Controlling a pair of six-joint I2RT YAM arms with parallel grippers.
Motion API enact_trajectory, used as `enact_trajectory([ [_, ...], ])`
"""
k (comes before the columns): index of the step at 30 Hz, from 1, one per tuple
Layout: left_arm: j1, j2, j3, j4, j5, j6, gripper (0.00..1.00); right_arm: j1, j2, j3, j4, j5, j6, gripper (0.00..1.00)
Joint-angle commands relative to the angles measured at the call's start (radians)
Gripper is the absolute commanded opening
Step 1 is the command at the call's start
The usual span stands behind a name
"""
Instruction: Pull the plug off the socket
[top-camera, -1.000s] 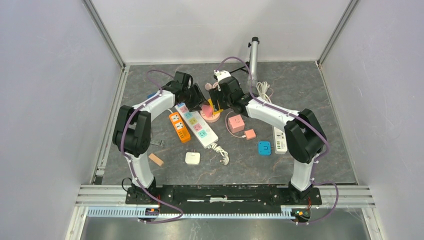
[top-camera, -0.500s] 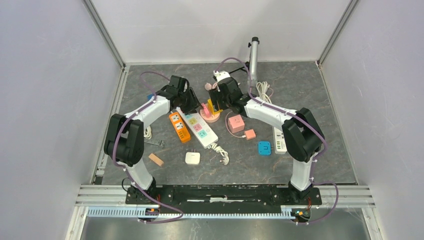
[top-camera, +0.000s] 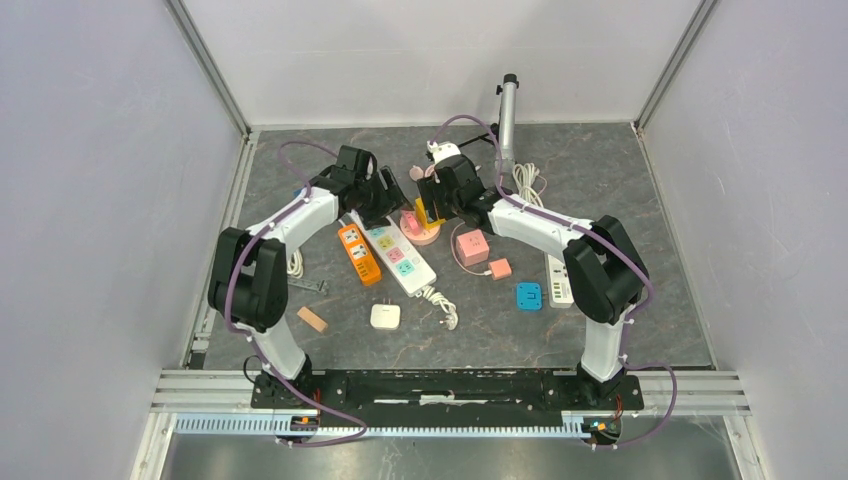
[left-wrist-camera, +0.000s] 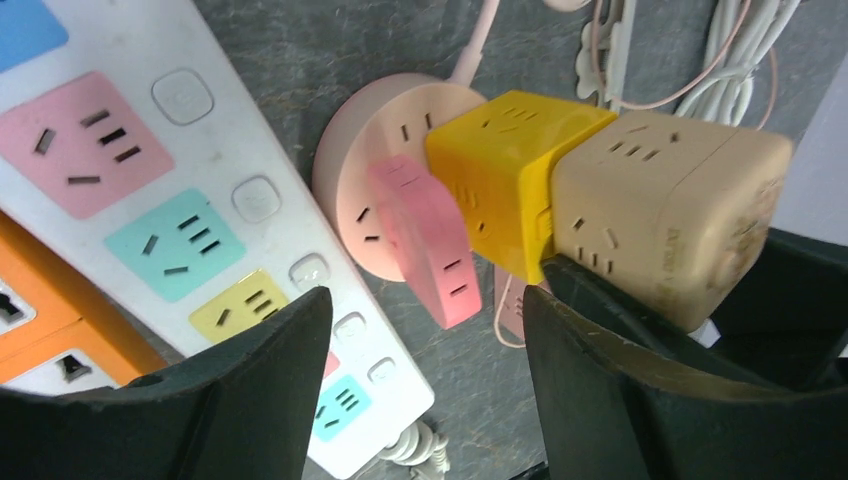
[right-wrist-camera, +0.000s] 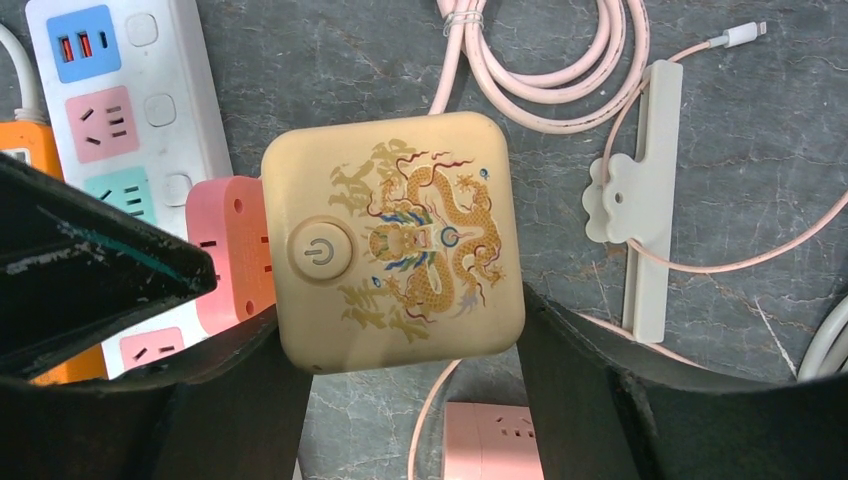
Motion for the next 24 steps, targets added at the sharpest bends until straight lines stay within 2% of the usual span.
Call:
enact_trajectory([
  [1, 0.001, 0.052, 0.072, 0.006, 0.041, -0.041, 0.75, 0.000, 0.015, 0.023, 0.028, 0.013, 0.014, 0.74],
  [6, 0.000, 0.146, 0.137, -0.080, 0.055, -0.029, 0.63, 0.000, 0.026, 0.012, 0.054, -0.006, -0.017, 0.74],
  [14, 0.000, 0.142, 0.142, -0.118, 0.056, -0.006, 0.41, 0.001, 0.048, 0.013, 0.108, -0.038, -0.060, 0.76],
  [21, 0.000, 0.136, 0.194, -0.155, 0.104, 0.000, 0.02, 0.006, 0.061, -0.019, 0.094, -0.040, -0.087, 0.73],
  [24, 0.001, 0.143, 0.228, -0.169, 0.132, -0.020, 0.02, 0.015, 0.055, -0.044, 0.084, -0.023, -0.099, 0.72],
])
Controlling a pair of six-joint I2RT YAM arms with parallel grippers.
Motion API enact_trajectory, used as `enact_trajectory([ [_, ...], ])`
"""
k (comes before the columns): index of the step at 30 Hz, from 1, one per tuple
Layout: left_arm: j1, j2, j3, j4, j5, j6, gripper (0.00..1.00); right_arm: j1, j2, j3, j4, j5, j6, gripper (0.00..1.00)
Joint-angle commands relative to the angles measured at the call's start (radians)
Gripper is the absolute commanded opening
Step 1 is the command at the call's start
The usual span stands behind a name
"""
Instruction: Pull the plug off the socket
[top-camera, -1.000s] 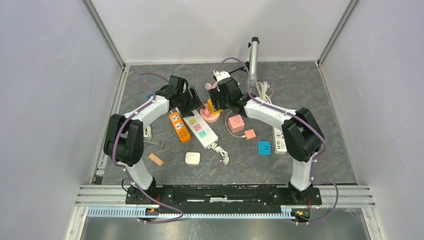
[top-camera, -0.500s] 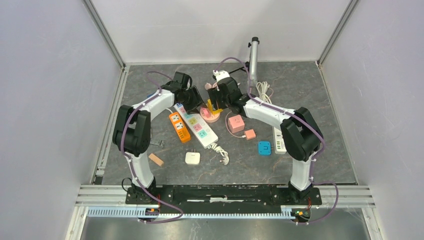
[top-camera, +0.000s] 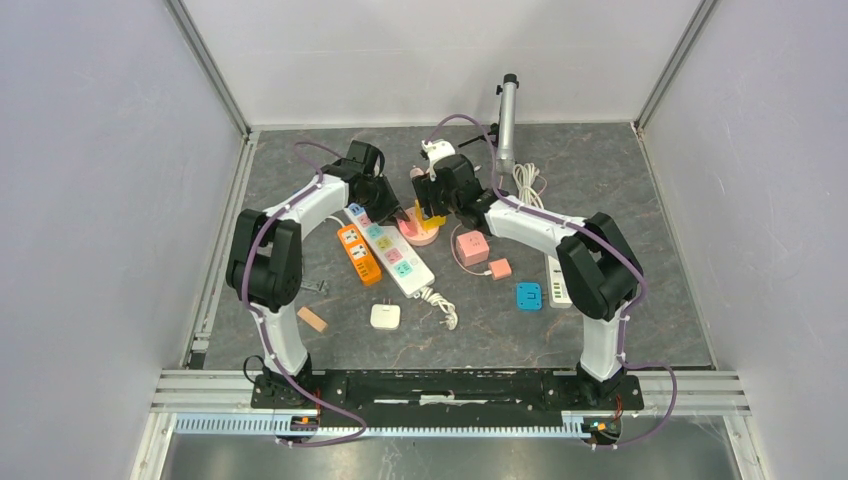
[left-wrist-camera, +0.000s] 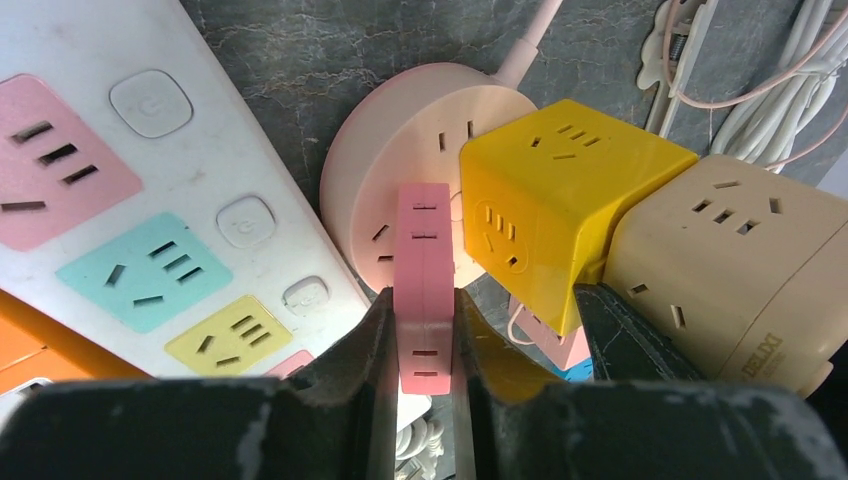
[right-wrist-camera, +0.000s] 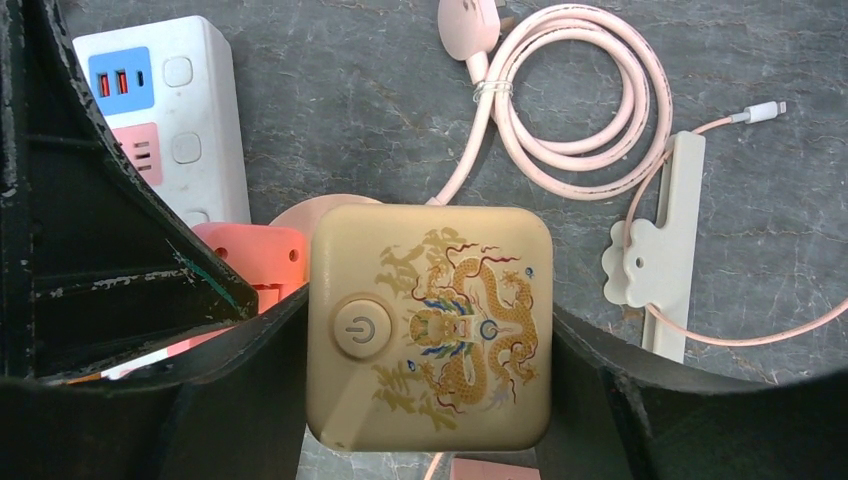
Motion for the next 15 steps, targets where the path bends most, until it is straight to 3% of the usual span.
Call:
enact_trajectory([
  [1, 0.000, -0.008, 0.092, -0.040, 0.090, -0.013, 0.02, 0.016, 0.019, -0.046, -0.040, 0.025, -0.044, 0.72],
  [15, -0.015, 0.007, 0.129, -0.052, 0.119, -0.165, 0.02, 0.053, 0.016, -0.162, -0.056, 0.061, -0.028, 0.68],
])
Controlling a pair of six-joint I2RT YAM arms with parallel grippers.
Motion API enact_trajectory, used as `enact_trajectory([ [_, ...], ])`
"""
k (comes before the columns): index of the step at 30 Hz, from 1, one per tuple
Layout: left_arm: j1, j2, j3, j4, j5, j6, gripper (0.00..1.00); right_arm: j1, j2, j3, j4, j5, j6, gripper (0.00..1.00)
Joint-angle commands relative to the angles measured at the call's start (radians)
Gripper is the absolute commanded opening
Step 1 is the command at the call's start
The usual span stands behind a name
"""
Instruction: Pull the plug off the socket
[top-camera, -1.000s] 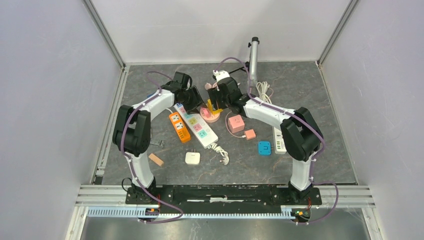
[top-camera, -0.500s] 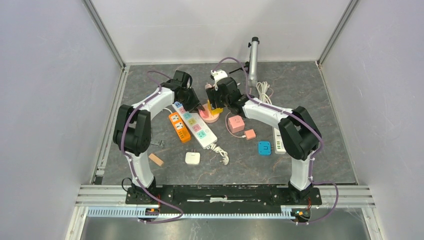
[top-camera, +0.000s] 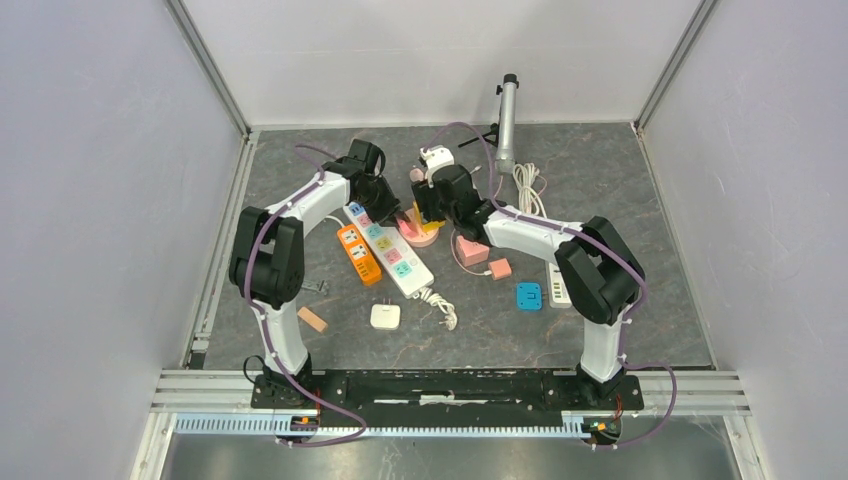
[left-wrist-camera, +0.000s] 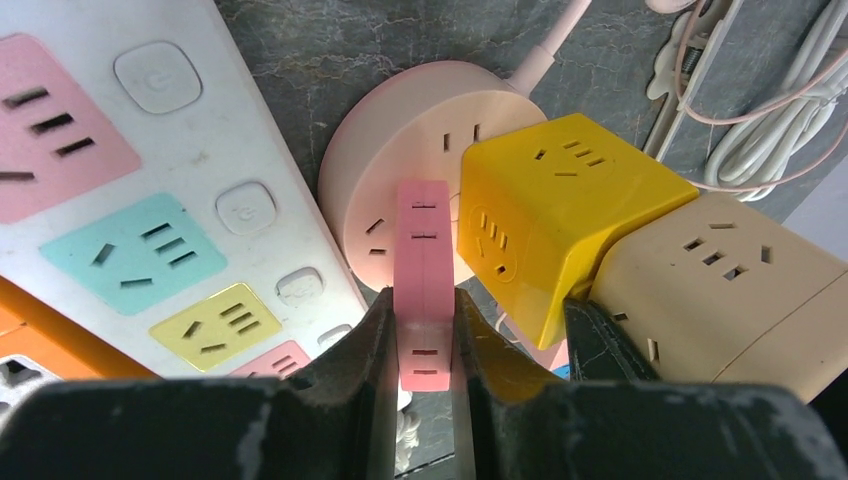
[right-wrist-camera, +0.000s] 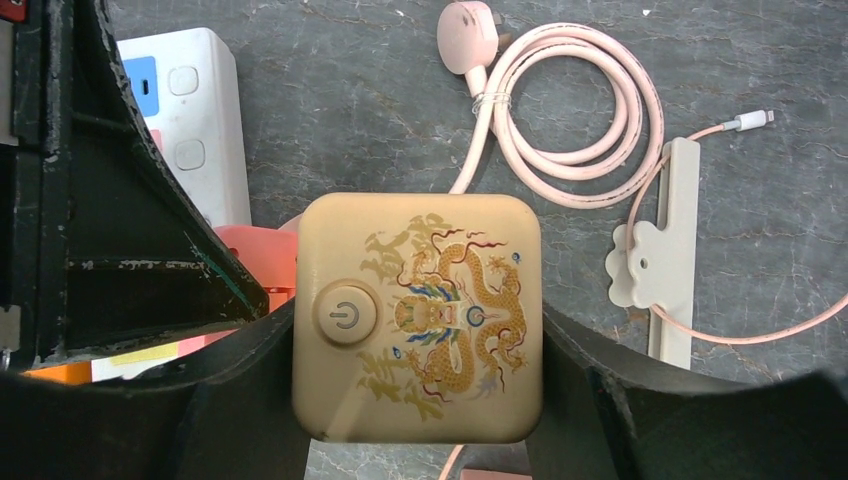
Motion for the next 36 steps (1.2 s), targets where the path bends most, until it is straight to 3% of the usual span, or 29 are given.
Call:
enact_trajectory([
  [1, -0.018, -0.023, 0.091, 0.005, 0.101, -0.120, 0.02, 0.016, 0.036, -0.079, -0.174, 0.010, -0.012, 0.67],
  [4, -0.020, -0.037, 0.099, -0.027, 0.042, -0.136, 0.02, 0.016, 0.036, -0.090, -0.173, 0.009, -0.009, 0.66],
  [10, -0.013, -0.048, 0.093, -0.026, 0.098, -0.199, 0.02, 0.019, 0.037, -0.100, -0.170, 0.008, -0.009, 0.65],
  [14, -0.023, -0.030, 0.147, -0.087, 0.005, -0.072, 0.02, 0.021, 0.036, -0.095, -0.170, 0.009, -0.009, 0.65],
  [19, -0.027, -0.006, 0.134, -0.061, 0.065, 0.037, 0.02, 0.021, 0.039, -0.092, -0.172, 0.012, -0.010, 0.65],
  [22, -0.026, -0.005, 0.119, -0.055, 0.087, 0.047, 0.02, 0.021, 0.039, -0.093, -0.172, 0.014, -0.010, 0.65],
  [29, -0.017, -0.039, 0.137, -0.124, -0.053, 0.077, 0.02, 0.021, 0.027, -0.078, -0.177, 0.010, -0.004, 0.65],
  [33, -0.001, -0.064, 0.144, -0.137, -0.103, 0.099, 0.02, 0.021, 0.022, -0.037, -0.196, 0.007, 0.006, 0.70],
  [36, 0.017, -0.068, 0.152, -0.137, -0.111, 0.114, 0.02, 0.015, 0.008, 0.014, -0.210, -0.002, 0.008, 0.82],
])
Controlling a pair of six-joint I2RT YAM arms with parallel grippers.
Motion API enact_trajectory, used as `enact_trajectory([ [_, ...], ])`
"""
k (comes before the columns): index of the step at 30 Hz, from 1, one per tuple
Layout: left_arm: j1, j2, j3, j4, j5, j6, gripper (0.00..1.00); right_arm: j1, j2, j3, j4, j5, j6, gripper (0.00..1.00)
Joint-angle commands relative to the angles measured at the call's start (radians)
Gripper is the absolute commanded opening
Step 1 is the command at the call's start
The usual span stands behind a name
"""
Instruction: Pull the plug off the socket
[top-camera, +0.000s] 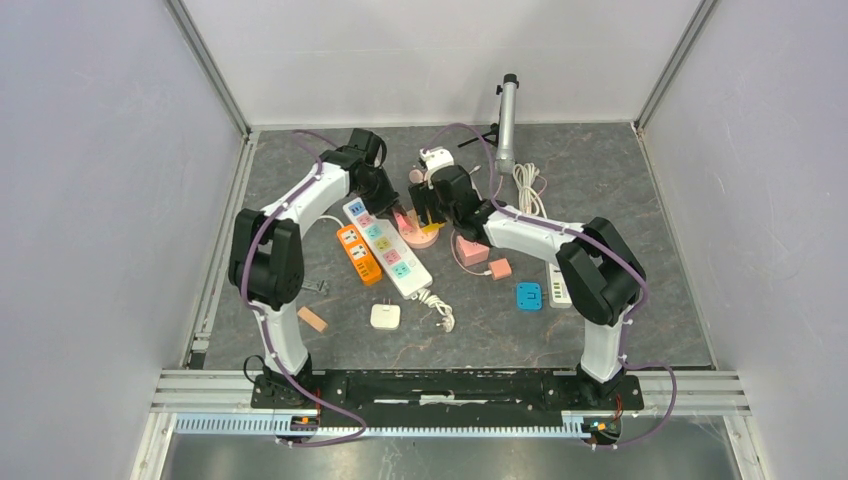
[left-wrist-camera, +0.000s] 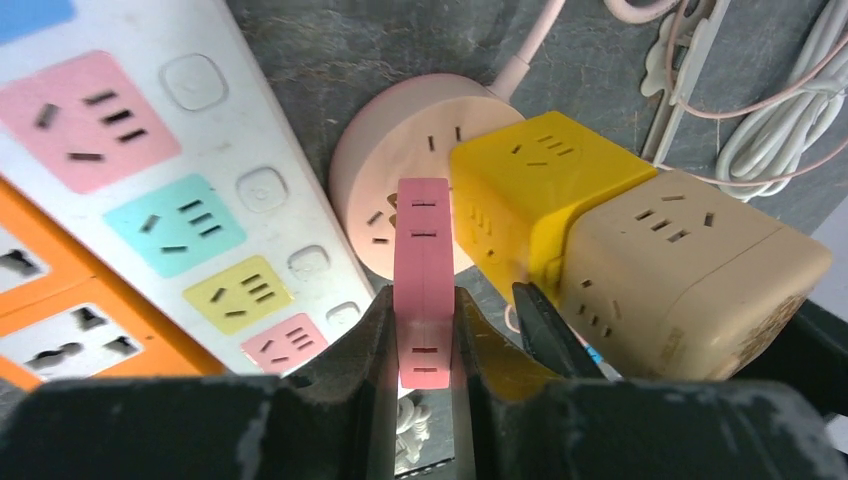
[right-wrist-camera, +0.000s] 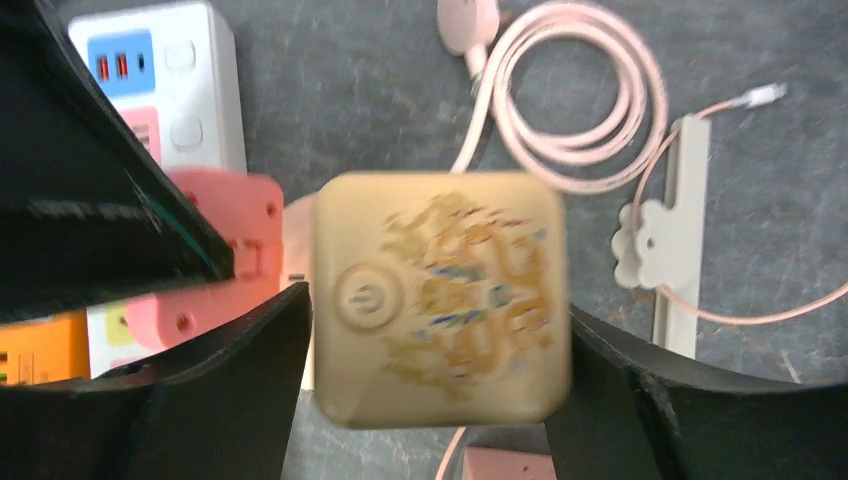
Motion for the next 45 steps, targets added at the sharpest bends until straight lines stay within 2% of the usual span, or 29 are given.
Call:
enact_trajectory([
  [1, 0.030, -0.064, 0.051, -0.011, -0.051, 0.070, 0.02, 0.004, 0.016, 0.047, -0.220, -0.028, -0.014, 0.85],
  [6, 0.064, -0.035, 0.090, 0.031, -0.098, 0.099, 0.02, -0.022, 0.001, 0.150, -0.235, -0.087, -0.027, 0.93],
  [11, 0.072, 0.024, 0.140, 0.120, -0.087, 0.122, 0.03, -0.030, -0.028, 0.206, -0.238, -0.126, -0.030, 0.95],
  [15, 0.076, 0.071, 0.156, 0.203, -0.088, 0.140, 0.07, -0.030, -0.055, 0.210, -0.237, -0.126, -0.026, 0.95],
  [18, 0.086, 0.108, 0.158, 0.282, -0.054, 0.136, 0.10, -0.033, -0.072, 0.205, -0.247, -0.116, -0.021, 0.95],
  [24, 0.109, 0.216, 0.175, 0.402, 0.106, 0.096, 0.19, -0.044, -0.109, 0.182, -0.255, -0.106, -0.014, 0.95],
  [28, 0.111, 0.302, 0.252, 0.297, 0.159, 0.120, 0.30, -0.052, -0.118, 0.182, -0.258, -0.107, -0.017, 0.95],
  [32, 0.121, 0.315, 0.247, 0.241, 0.130, 0.137, 0.42, -0.057, -0.117, 0.185, -0.252, -0.113, -0.016, 0.95],
  [34, 0.129, 0.305, 0.254, 0.207, 0.108, 0.162, 0.52, -0.058, -0.114, 0.187, -0.252, -0.117, -0.016, 0.95],
  [36, 0.139, 0.288, 0.275, 0.165, 0.079, 0.197, 0.70, -0.060, -0.111, 0.187, -0.251, -0.119, -0.013, 0.95],
  [37, 0.143, 0.280, 0.286, 0.151, 0.074, 0.212, 0.75, -0.060, -0.110, 0.188, -0.253, -0.121, -0.012, 0.95],
  [41, 0.152, 0.218, 0.299, 0.124, 0.060, 0.237, 0.84, -0.061, -0.091, 0.209, -0.292, -0.102, 0.006, 0.94],
  [43, 0.152, 0.173, 0.286, 0.125, 0.085, 0.237, 0.98, -0.061, -0.079, 0.226, -0.313, -0.104, 0.008, 0.93],
  [45, 0.151, 0.133, 0.259, 0.135, 0.124, 0.231, 1.00, -0.061, -0.073, 0.231, -0.317, -0.111, 0.007, 0.92],
])
